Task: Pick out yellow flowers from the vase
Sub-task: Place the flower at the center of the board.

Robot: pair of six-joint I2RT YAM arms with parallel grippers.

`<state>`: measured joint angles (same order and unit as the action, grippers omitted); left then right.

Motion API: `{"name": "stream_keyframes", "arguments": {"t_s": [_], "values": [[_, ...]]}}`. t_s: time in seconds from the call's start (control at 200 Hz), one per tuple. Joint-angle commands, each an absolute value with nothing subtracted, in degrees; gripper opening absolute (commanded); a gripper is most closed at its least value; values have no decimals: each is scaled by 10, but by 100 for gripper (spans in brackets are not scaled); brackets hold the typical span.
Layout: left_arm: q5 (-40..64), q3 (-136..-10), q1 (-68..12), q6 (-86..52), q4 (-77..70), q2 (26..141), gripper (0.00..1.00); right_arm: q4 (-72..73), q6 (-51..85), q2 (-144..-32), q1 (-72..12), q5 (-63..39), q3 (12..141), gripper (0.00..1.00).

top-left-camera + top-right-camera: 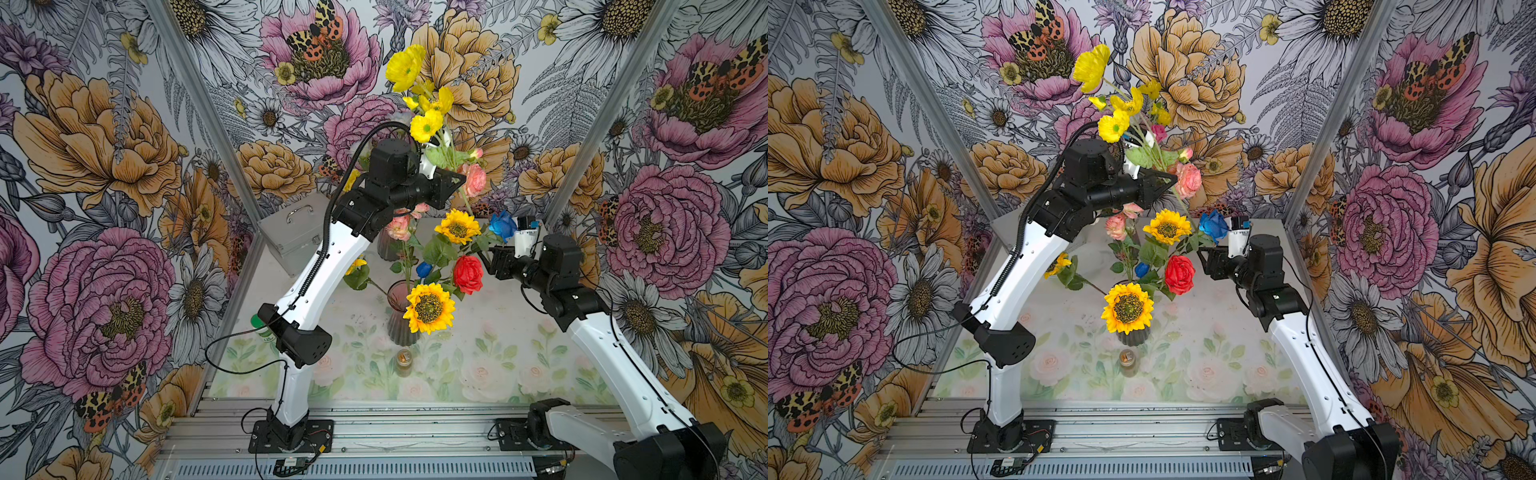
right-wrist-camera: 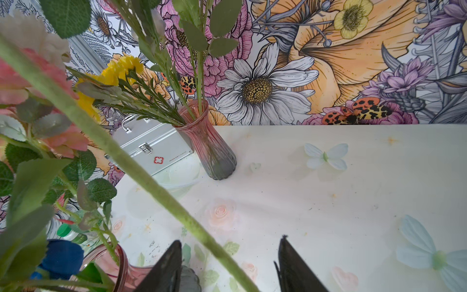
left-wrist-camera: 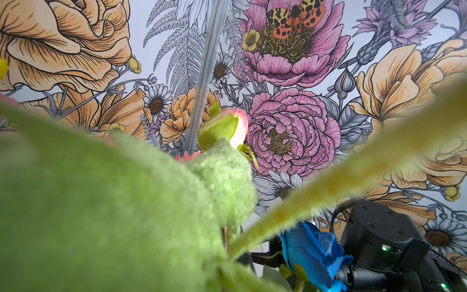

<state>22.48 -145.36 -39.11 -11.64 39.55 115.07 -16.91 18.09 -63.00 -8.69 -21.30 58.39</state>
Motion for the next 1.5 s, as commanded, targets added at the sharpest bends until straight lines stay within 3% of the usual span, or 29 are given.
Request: {"name": "stream_keyframes", "arguments": {"t_s": [0.0,0.275,0.51,0.63,0.731,0.791,0.871,0.981,1.111,1.336,1.491], "values": [[245,-1446,-396,-125,385,1122,0,-130,179,-647,-92,-227,599,55],[246,-1435,-396,-127,386,1118,0,-109,179,-651,-97,-256,598,32],[249,-1433,-396,-125,386,1122,0,-109,181,-645,-104,-267,592,0],[257,-1433,-397,-123,385,1122,0,-109,183,-638,-105,-256,589,0],[259,-1431,-396,-120,386,1118,12,-110,185,-634,-105,-256,585,0],[257,-1427,-396,-116,386,1114,32,-110,186,-630,-105,-257,584,0],[258,-1420,-396,-110,385,1107,40,-110,187,-622,-106,-257,579,0],[260,-1411,-396,-112,386,1097,70,-109,186,-606,-106,-258,574,0],[255,-1390,-397,-107,386,1071,98,-117,186,-584,-105,-245,573,0],[216,-1321,-395,-76,386,989,99,-144,188,-549,-105,-245,585,0],[177,-1255,-387,-50,385,925,99,-175,190,-508,-97,-183,594,0]]}}
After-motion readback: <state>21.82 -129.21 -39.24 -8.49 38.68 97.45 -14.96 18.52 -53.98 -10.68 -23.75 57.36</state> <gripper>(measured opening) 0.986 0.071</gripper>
